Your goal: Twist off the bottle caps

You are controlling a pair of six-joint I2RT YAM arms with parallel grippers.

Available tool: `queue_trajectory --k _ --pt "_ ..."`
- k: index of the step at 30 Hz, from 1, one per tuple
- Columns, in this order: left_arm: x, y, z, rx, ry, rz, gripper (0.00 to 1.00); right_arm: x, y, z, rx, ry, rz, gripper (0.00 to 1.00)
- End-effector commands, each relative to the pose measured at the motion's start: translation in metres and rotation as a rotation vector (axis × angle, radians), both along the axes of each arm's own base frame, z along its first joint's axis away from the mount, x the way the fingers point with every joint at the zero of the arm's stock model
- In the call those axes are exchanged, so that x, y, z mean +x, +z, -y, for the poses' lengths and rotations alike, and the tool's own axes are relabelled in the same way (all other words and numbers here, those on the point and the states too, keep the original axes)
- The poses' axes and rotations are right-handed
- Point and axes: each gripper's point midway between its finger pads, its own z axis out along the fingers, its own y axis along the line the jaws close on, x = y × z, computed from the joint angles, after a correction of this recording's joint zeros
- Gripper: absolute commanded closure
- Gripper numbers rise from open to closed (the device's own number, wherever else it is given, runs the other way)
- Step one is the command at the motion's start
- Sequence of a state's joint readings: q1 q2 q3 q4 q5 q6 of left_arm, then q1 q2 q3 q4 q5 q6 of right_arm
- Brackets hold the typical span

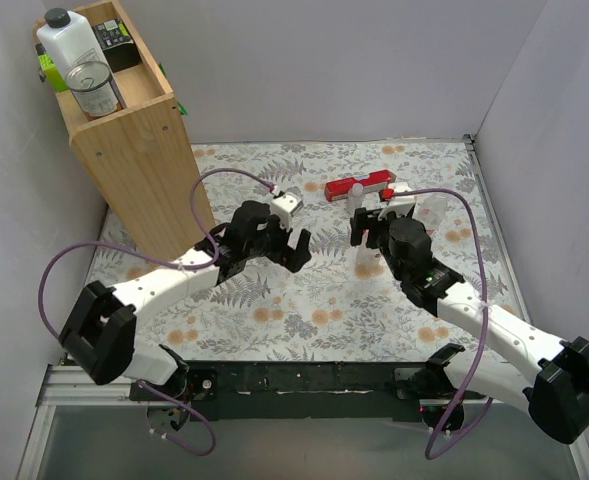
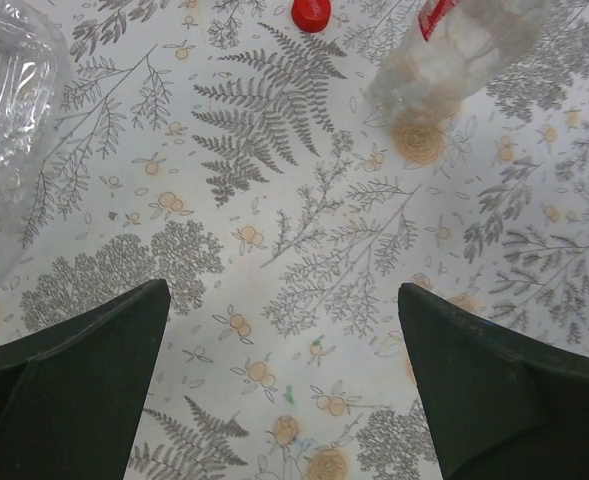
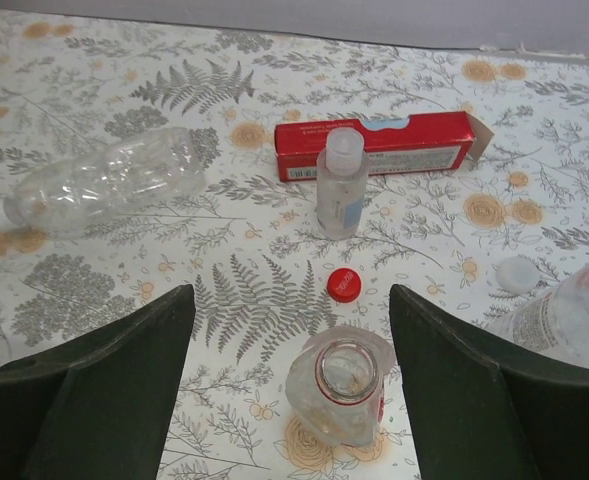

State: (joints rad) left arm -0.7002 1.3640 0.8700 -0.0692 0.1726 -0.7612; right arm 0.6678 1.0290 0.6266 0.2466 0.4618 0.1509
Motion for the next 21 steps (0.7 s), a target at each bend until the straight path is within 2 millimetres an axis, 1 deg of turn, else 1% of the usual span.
queue_trajectory --k 1,2,3,4,5,6,7,8,9,10,11,12,13,14,15,16,17,20,21 --pt "0.047 -0.004 -0.007 0.188 0.052 0.085 0.02 -0.007 0.053 -0.020 0.045 0.127 0.045 0.15" --pt "0.057 -0.004 -0.008 0.213 0.064 0.102 0.02 -0.010 0.056 -0.024 0.041 0.152 0.032 0.15" --pt "0.077 -0.011 -0.011 0.285 0.084 0.134 0.02 -0.011 0.066 -0.027 0.050 0.171 0.035 0.15" --pt "0.089 -0.013 -0.015 0.326 0.110 0.152 0.02 -0.017 0.064 -0.032 0.047 0.211 0.011 0.15" --pt "0.102 -0.016 -0.023 0.376 0.154 0.169 0.02 -0.021 0.068 -0.035 0.062 0.231 0.008 0.15" --pt "0.120 -0.010 -0.024 0.385 0.177 0.186 0.02 -0.024 0.072 -0.038 0.075 0.254 0.006 0.15" --pt "0.128 -0.026 -0.026 0.432 0.163 0.174 0.02 -0.030 0.074 -0.043 0.089 0.294 0.001 0.15" --pt "0.136 -0.031 -0.029 0.456 0.176 0.179 0.02 -0.035 0.078 -0.044 0.110 0.311 0.000 0.15" --pt "0.149 -0.024 -0.029 0.455 0.193 0.199 0.02 -0.039 0.080 -0.045 0.125 0.324 0.000 0.15" --pt "0.155 -0.027 -0.030 0.472 0.191 0.202 0.02 -0.044 0.081 -0.048 0.136 0.354 -0.002 0.15" --pt "0.160 -0.039 -0.031 0.491 0.190 0.186 0.02 -0.048 0.086 -0.048 0.151 0.364 0.007 0.15" --pt "0.166 -0.041 -0.033 0.487 0.182 0.183 0.02 -0.052 0.080 -0.048 0.151 0.371 -0.020 0.15" --pt "0.171 -0.042 -0.031 0.486 0.171 0.185 0.02 -0.055 0.079 -0.049 0.157 0.384 -0.025 0.15" --pt "0.175 -0.051 -0.033 0.501 0.163 0.179 0.02 -0.058 0.080 -0.049 0.164 0.395 -0.025 0.15" --pt "0.180 -0.055 -0.037 0.516 0.174 0.177 0.02 -0.060 0.081 -0.051 0.170 0.406 -0.029 0.15" --pt "0.186 -0.053 -0.038 0.522 0.183 0.185 0.02 -0.063 0.080 -0.053 0.173 0.425 -0.034 0.15" --pt "0.187 -0.060 -0.039 0.541 0.171 0.184 0.02 -0.065 0.081 -0.053 0.175 0.433 -0.033 0.15" --pt "0.191 -0.066 -0.039 0.540 0.135 0.170 0.02 -0.067 0.082 -0.052 0.174 0.434 -0.030 0.15" --pt "0.193 -0.074 -0.043 0.548 0.137 0.151 0.02 -0.067 0.081 -0.051 0.173 0.432 -0.033 0.15"
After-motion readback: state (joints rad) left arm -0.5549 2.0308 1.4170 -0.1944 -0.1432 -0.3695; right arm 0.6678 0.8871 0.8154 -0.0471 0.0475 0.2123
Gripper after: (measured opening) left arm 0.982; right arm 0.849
